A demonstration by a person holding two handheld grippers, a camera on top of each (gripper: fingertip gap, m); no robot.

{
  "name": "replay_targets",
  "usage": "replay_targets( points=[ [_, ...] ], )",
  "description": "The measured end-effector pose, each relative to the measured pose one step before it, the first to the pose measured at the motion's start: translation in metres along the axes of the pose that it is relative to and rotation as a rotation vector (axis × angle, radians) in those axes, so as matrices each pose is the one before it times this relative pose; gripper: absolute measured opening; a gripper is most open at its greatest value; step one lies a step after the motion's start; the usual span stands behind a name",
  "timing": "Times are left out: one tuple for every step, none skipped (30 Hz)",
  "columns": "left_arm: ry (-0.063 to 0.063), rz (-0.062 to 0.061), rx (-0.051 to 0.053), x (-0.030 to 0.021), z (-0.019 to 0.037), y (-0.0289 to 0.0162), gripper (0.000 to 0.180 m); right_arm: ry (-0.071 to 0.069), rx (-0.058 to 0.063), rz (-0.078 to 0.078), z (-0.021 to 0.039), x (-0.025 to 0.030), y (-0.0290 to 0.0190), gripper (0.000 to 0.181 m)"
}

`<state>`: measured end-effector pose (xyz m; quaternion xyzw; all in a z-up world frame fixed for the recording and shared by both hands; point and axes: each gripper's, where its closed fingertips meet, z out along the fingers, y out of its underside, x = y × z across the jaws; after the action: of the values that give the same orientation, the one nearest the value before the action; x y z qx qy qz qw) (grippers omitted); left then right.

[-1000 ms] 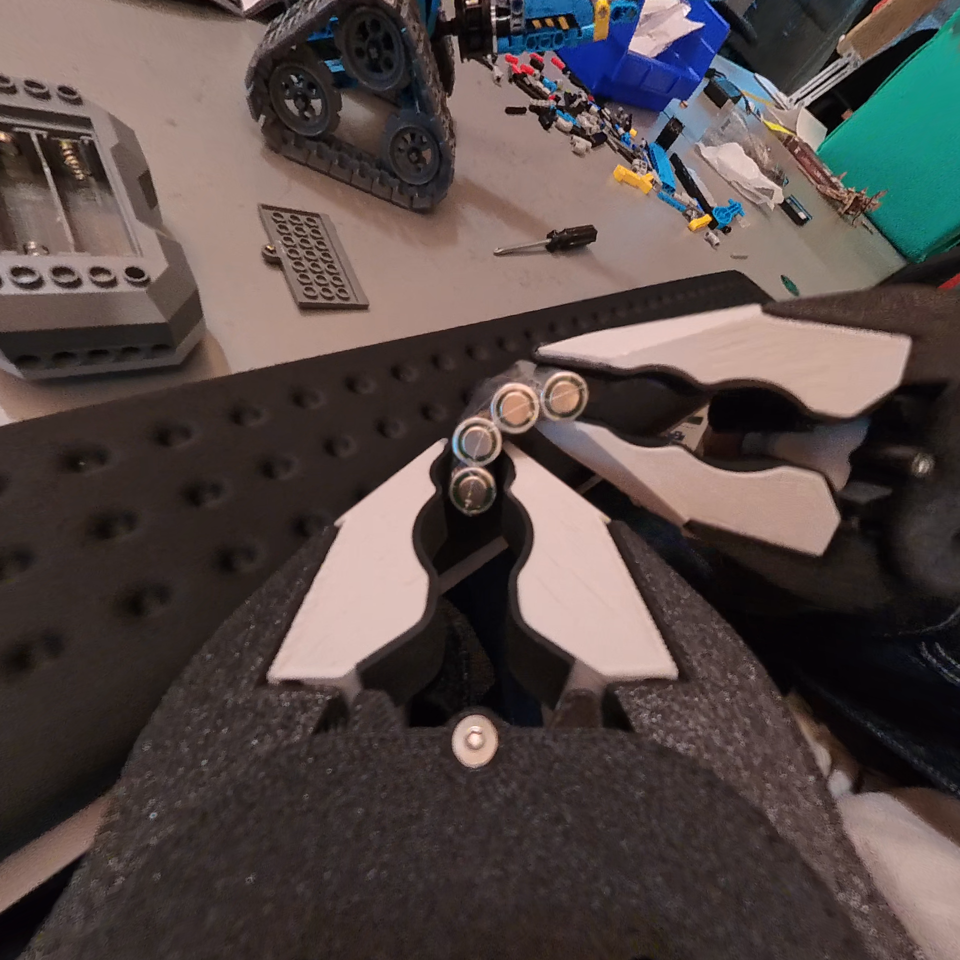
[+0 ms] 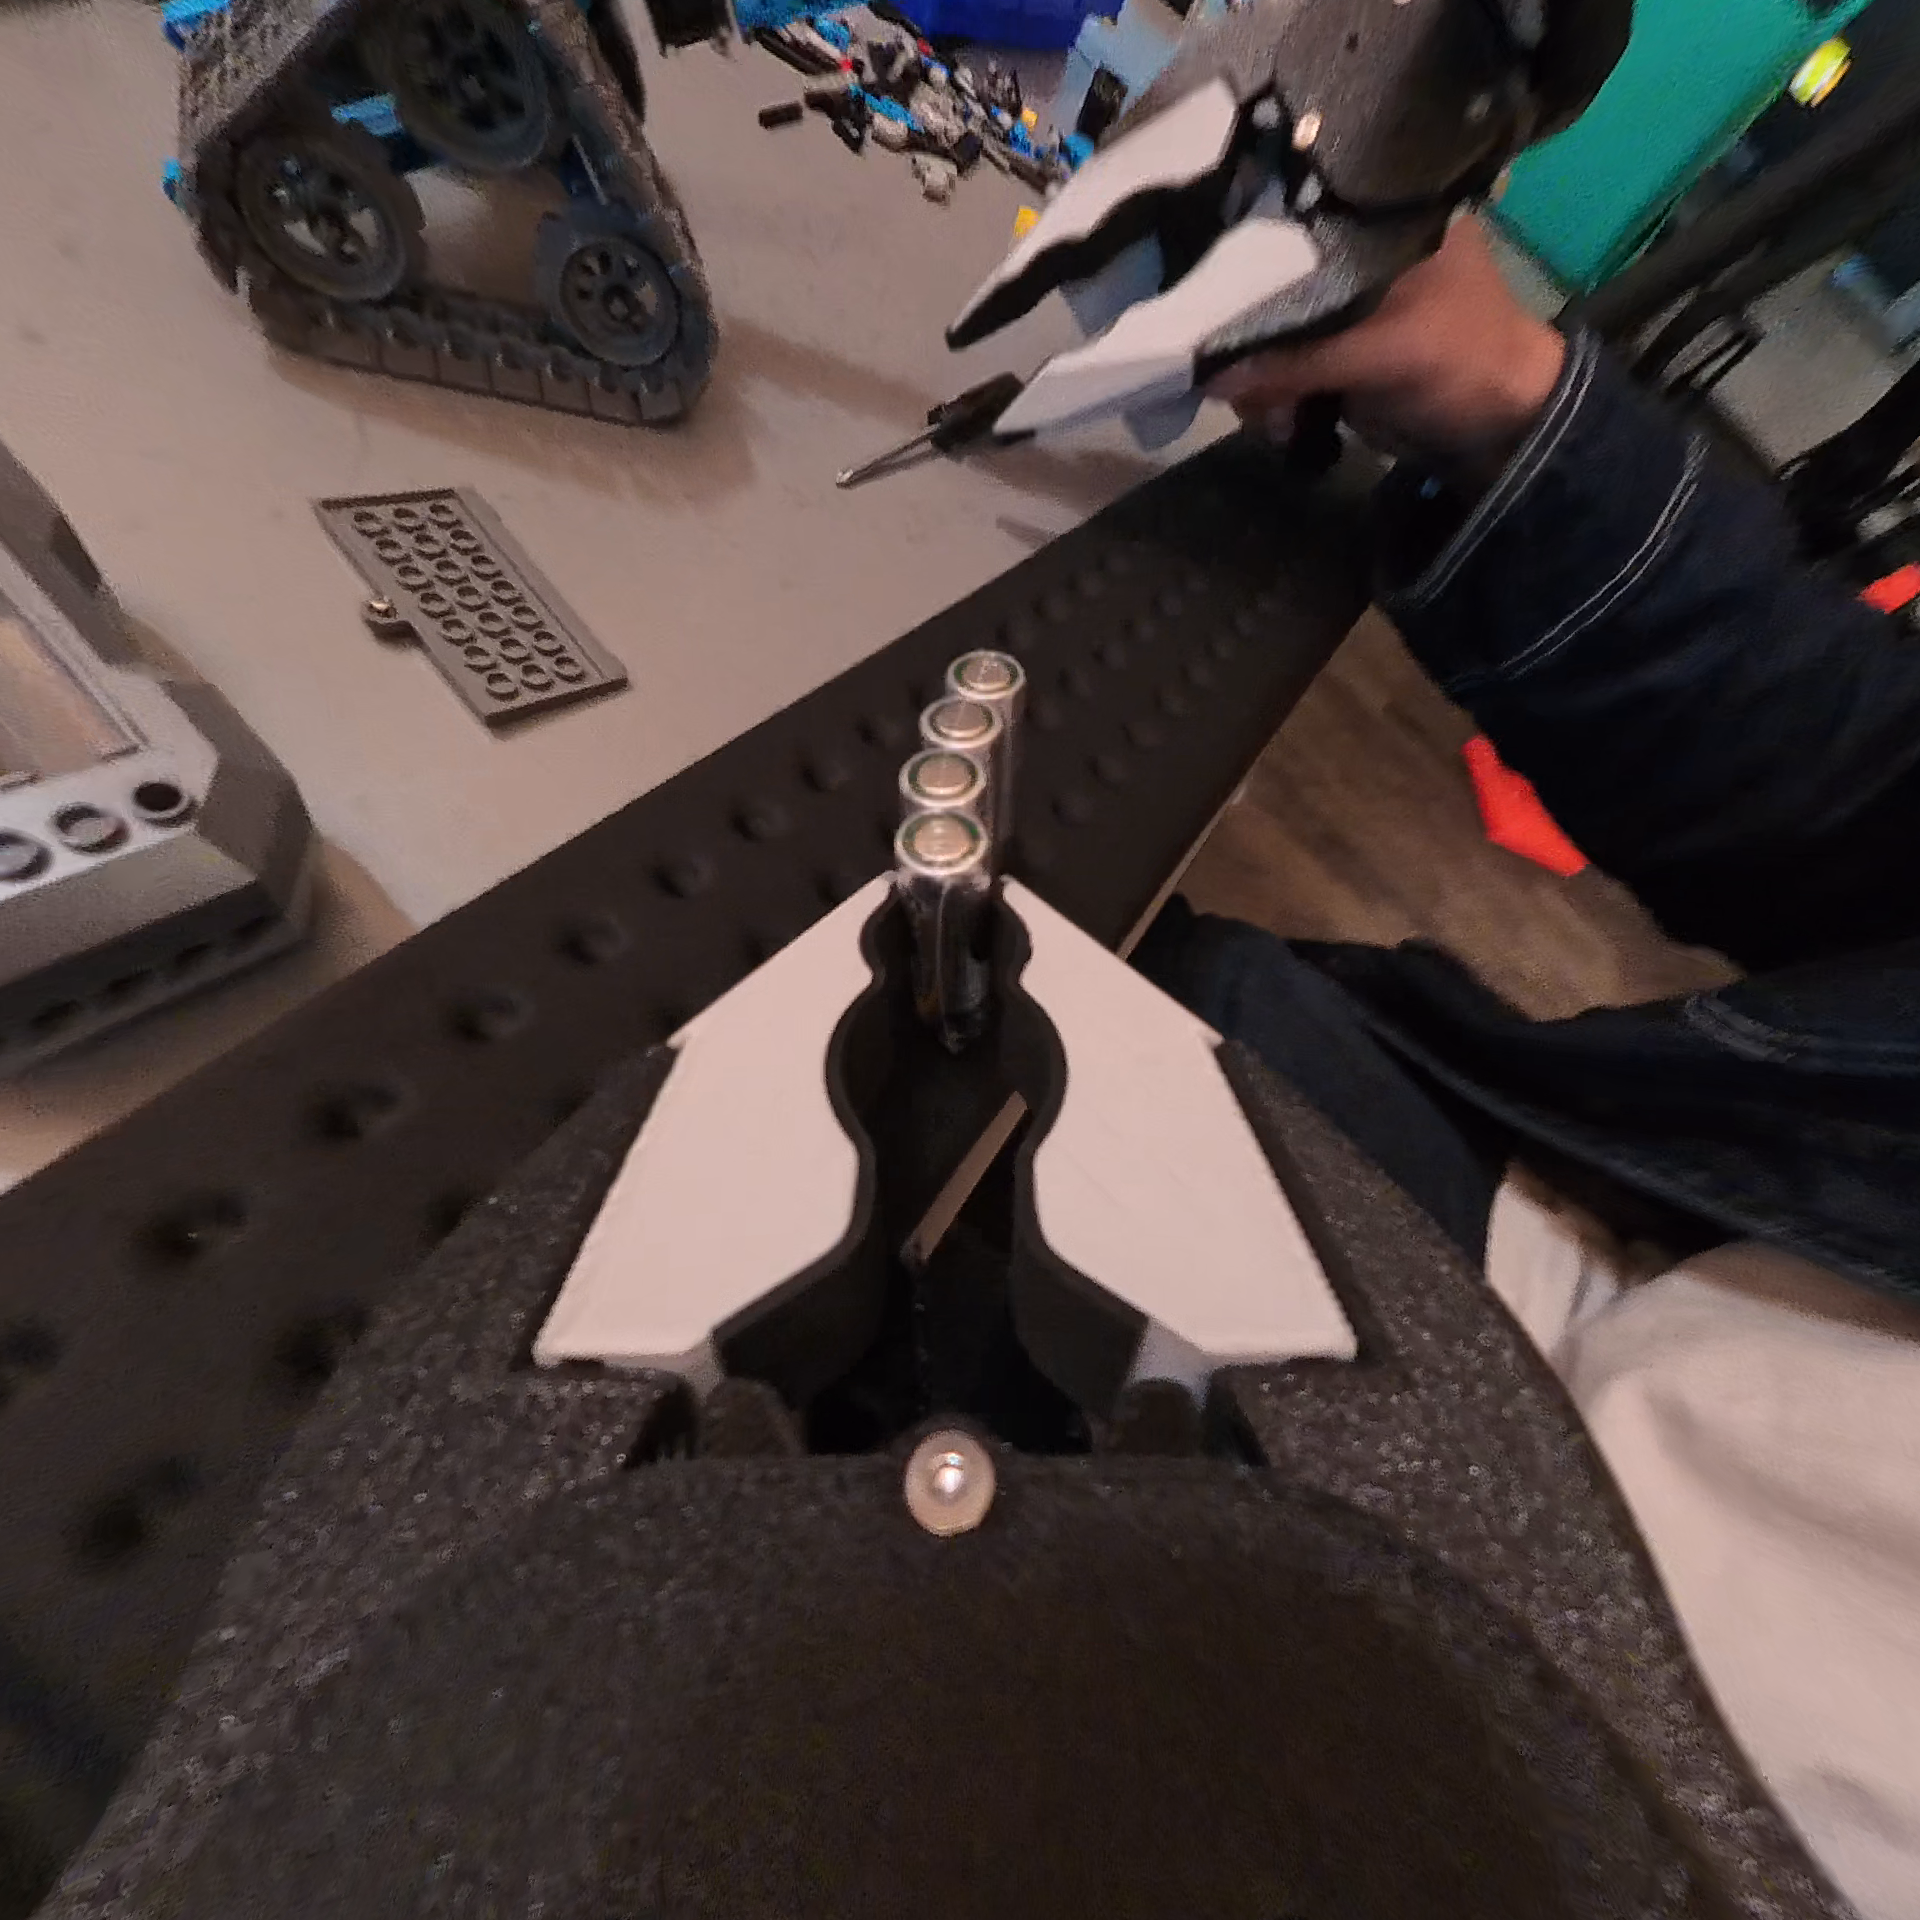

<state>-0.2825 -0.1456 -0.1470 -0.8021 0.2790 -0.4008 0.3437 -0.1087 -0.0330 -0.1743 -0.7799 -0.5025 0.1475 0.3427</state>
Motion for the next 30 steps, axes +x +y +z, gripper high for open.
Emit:
replay_targets(
  points=[
    [0.0108,-0.0492,0.0098,-0.00136,-0.00053,-0.00139,0.011,0.0240,-0.0404,-0.0235,0.00370,0.00645,0.00761,0.031],
    [0.0083,-0.0448,0.0060,-0.00141,-0.00066,-0.00075,0.011,0.0068,-0.0337,-0.0224,0.00376,0.00323,0.00720,0.031],
    [0.0080,-0.0314,0.0047,-0.00111,-0.00049,-0.00058,0.012,-0.0129,-0.0225,-0.0143,0.00359,0.00030,0.00553,0.031],
    [0.0081,-0.0236,0.0047,-0.00087,-0.00038,-0.00047,0.011,-0.0180,0.0237,0.0132,0.00046,0.00043,-0.00281,0.023],
    [0.0055,-0.0220,0.0058,-0.00114,0.00001,-0.00074,0.011,-0.0367,-0.0073,0.0109,0.00146,-0.00306,0.00099,0.019],
    [0.0035,-0.0197,0.0066,-0.00107,0.00009,-0.00093,0.011,-0.0304,-0.0030,0.0106,0.00055,-0.00391,-0.00015,0.012],
    [0.0019,-0.0166,0.0094,-0.00098,0.00020,-0.00130,0.011,0.0077,-0.0127,-0.0106,-0.00019,-0.00039,0.00023,0.011],
    [-0.0009,-0.0145,0.0081,-0.00111,0.00023,-0.00102,0.011,0.0343,-0.0336,-0.0194,-0.00091,-0.00003,0.00022,0.010],
    [-0.0036,-0.0132,0.0051,-0.00119,0.00014,-0.00062,0.011,0.0409,-0.0138,-0.0140,-0.00267,-0.00336,-0.00567,0.010],
    [-0.0040,-0.0098,0.0077,-0.00113,0.00012,-0.00070,0.011,0.0033,0.0437,0.0030,-0.00663,-0.01300,-0.01688,0.009],
    [-0.0043,-0.0059,0.0089,-0.00081,0.00005,-0.00063,0.011,-0.0278,0.0743,0.0338,-0.00856,-0.02121,-0.02334,0.009],
    [-0.0054,-0.0052,0.0059,-0.00086,-0.00002,-0.00029,0.011,-0.0434,0.0681,0.0503,-0.00640,-0.02677,-0.02197,0.009],
    [-0.0062,-0.0028,0.0054,-0.00067,0.00001,-0.00040,0.011,-0.0485,0.0452,0.0675,-0.00125,-0.02845,-0.01518,0.008],
    [-0.0070,0.0024,0.0031,-0.00046,0.00013,-0.00018,0.011,-0.0540,0.0195,0.0978,0.00295,-0.02652,-0.00558,0.008],
    [-0.0082,0.0077,0.0006,-0.00021,0.00015,0.00022,0.011,-0.0725,0.0180,0.1110,0.00581,-0.02466,0.00034,0.009],
    [-0.0092,0.0106,-0.0006,-0.00008,0.00024,0.00026,0.011,-0.0599,0.0295,0.1028,0.00742,-0.01754,0.00275,0.009],
    [-0.0077,0.0115,-0.0021,0.00006,0.00024,0.00038,0.011,-0.0283,0.0202,0.0886,0.00783,-0.00782,0.00574,0.008],
    [-0.0055,0.0081,-0.0003,0.00004,0.00001,0.00023,0.011,-0.0091,0.0189,0.0660,0.00751,-0.00161,0.00564,0.009],
    [-0.0028,0.0040,0.0010,-0.00016,0.00008,0.00015,0.011,-0.0059,0.0088,0.0448,0.00668,0.00079,0.00556,0.009],
    [-0.0002,0.0008,0.0011,-0.00003,-0.00009,0.00014,0.011,-0.0050,0.0151,0.0387,0.00414,0.00119,0.00285,0.009],
    [0.0004,0.0007,0.0007,0.00007,-0.00011,0.00004,0.011,-0.0048,0.0331,0.0342,-0.00033,0.00024,-0.00241,0.008],
    [-0.0018,0.0063,0.0006,0.00017,0.00006,0.00007,0.011,0.0013,-0.0025,0.0099,-0.00022,0.00041,0.00032,0.008],
    [-0.0055,0.0097,0.0011,-0.00001,0.00006,0.00007,0.011,0.0110,0.0070,0.0040,-0.00068,0.00127,-0.00196,0.008],
    [-0.0084,0.0109,0.0003,0.00008,0.00020,0.00010,0.011,0.0191,0.0159,-0.0006,-0.00094,0.00233,-0.00329,0.008],
    [-0.0095,0.0152,-0.0008,0.00026,0.00015,0.00015,0.011,0.0062,-0.0051,0.0024,0.00050,0.00043,-0.00017,0.008],
    [-0.0099,0.0186,-0.0010,0.00038,0.00018,0.00013,0.011,-0.0050,0.0000,0.0107,0.00089,-0.00104,-0.00045,0.008],
    [-0.0094,0.0170,-0.0012,0.00045,0.00023,0.00024,0.011,-0.0059,-0.0044,0.0013,0.00136,-0.00129,0.00059,0.008],
    [-0.0086,0.0168,-0.0018,0.00045,0.00012,0.00022,0.011,-0.0042,-0.0075,-0.0012,0.00133,-0.00122,0.00119,0.008],
    [-0.0085,0.0169,-0.0023,0.00046,0.00018,0.00016,0.012,0.0007,-0.0007,-0.0019,0.00045,-0.00042,-0.00016,0.008],
    [-0.0084,0.0168,-0.0022,0.00032,0.00017,0.00012,0.012,-0.0006,0.0008,-0.0022,0.00022,-0.00042,-0.00073,0.008]
  ],
)
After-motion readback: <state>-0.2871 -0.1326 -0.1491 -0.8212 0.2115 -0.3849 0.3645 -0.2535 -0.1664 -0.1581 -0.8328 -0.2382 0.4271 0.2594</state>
